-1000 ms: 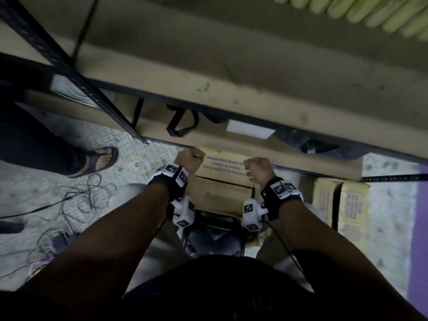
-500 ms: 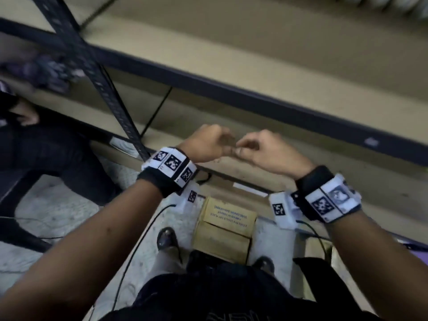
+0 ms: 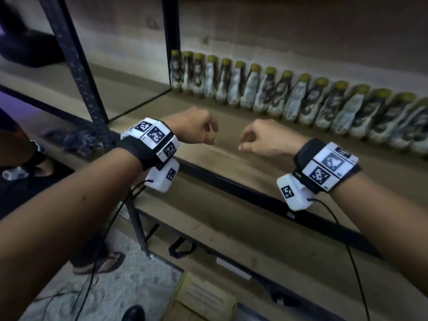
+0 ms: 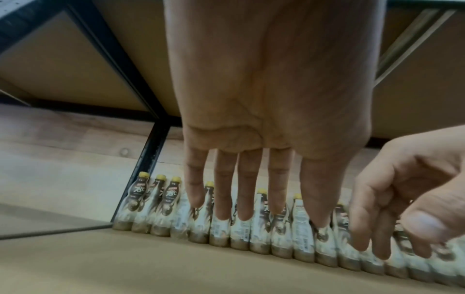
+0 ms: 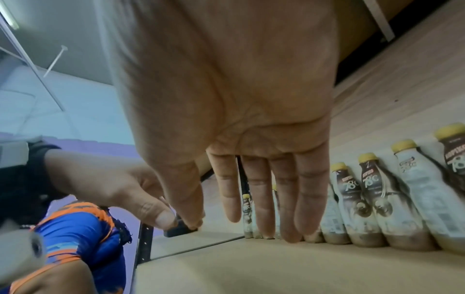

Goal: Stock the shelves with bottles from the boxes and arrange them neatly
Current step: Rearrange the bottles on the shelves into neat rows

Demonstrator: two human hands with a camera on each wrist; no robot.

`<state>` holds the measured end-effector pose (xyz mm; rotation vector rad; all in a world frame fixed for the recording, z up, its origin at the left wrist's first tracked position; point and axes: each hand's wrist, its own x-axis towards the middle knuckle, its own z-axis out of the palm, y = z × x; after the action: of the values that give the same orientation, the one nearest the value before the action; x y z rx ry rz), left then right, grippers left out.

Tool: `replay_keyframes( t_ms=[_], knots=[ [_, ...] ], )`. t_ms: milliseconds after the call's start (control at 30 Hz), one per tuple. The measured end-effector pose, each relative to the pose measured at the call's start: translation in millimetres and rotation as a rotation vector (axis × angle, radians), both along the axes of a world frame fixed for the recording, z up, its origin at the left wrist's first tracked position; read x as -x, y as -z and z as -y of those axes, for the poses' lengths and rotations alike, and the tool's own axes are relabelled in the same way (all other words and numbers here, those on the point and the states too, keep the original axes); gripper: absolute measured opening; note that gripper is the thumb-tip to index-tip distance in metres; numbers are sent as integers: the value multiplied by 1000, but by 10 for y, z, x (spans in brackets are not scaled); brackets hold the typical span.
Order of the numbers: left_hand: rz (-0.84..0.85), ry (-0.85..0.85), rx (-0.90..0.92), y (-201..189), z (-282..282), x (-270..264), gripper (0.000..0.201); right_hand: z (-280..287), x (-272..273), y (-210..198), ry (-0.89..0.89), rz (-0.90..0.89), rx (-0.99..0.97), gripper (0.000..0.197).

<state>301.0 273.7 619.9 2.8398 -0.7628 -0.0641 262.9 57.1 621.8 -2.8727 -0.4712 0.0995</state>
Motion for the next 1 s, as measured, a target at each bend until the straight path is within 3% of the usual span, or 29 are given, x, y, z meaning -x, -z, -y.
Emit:
replay_keyframes(
  t_ms=[367, 433, 567, 733, 900, 1000],
  knots=[
    [56, -145, -16, -294, 33, -960, 41, -33, -965, -226, 59, 95, -66, 37],
    [98, -131, 6, -299, -24, -1236, 35, -138, -1209, -230, 85, 116, -131, 36],
    [131, -163, 104, -328, -185, -1879, 41, -402, -1733, -239, 128, 135, -365, 25],
    [222, -107, 201, -446, -400, -2657, 21, -755, -2415, -351, 158, 184, -454, 20],
    [222, -152, 426, -325, -602, -3325, 47, -1065, -2984, -404, 247, 227, -447, 9],
    [167, -115, 552, -253, -641, -3560, 50, -1219, -3238, -364, 329, 244, -453, 32]
  ],
)
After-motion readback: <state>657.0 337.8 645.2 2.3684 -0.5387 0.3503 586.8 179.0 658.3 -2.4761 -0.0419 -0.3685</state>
